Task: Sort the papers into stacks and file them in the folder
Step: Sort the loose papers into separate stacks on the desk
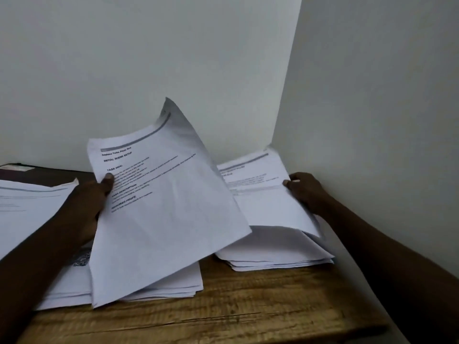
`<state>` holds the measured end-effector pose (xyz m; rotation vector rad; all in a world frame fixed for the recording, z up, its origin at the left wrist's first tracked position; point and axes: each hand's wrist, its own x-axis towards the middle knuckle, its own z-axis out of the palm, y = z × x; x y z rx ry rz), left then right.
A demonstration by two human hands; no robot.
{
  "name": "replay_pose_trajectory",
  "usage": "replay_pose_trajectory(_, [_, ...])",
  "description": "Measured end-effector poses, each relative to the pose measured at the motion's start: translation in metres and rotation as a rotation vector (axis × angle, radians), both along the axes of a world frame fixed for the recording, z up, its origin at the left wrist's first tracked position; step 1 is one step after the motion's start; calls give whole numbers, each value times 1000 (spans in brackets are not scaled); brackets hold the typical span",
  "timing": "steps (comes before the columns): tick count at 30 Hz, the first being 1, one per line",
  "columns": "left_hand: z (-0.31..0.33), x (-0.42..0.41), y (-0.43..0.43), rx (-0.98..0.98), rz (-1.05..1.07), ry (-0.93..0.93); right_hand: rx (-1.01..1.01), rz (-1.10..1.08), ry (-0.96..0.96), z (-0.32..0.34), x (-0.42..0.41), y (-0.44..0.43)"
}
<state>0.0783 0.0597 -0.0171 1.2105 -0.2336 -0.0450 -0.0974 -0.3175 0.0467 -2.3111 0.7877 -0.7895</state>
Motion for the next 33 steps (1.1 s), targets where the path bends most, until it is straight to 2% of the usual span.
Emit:
replay_pose_trajectory(5, [0, -12, -3, 79, 31, -2, -63, 3, 123, -45, 11, -5])
replay_pose_trajectory(10, [0, -16, -13, 96, 21, 6, -174, -101, 201, -73, 15, -7])
replay_pose_trajectory(14, [1, -17, -14, 96, 12, 9, -483, -133, 274, -84, 13, 2])
replay_pose_trajectory(16, [1, -17, -16, 97, 6, 9, -535, -81, 195, -78, 16, 14])
replay_pose_trajectory(17, [1, -17, -17, 100, 8, 7, -449, -9, 95, -70, 17, 27])
replay_pose_trajectory(19, [1, -17, -18, 109, 3, 1, -49, 218, -71, -51, 19, 60])
replay_pose_trajectory(21, [1, -19, -19, 123, -2, 1, 363, 455, -92, -34, 19, 93])
replay_pose_trajectory(22, [2, -20, -18, 121, -8, 4, 462, 520, -71, -29, 21, 104])
replay_pose_trajectory(24, [1, -21, -19, 101, -41, 28, 495, 583, -43, -28, 27, 117])
replay_pose_trajectory(26, [2, -25, -17, 80, -83, 32, 482, 547, -88, -29, 37, 123])
replay_pose_trajectory(29, [1, -27, -17, 87, -150, -24, 454, 423, -182, -29, 46, 118])
replay_pose_trajectory(33, [6, -32, -16, 138, -190, -35, 376, 215, -210, -26, 46, 77])
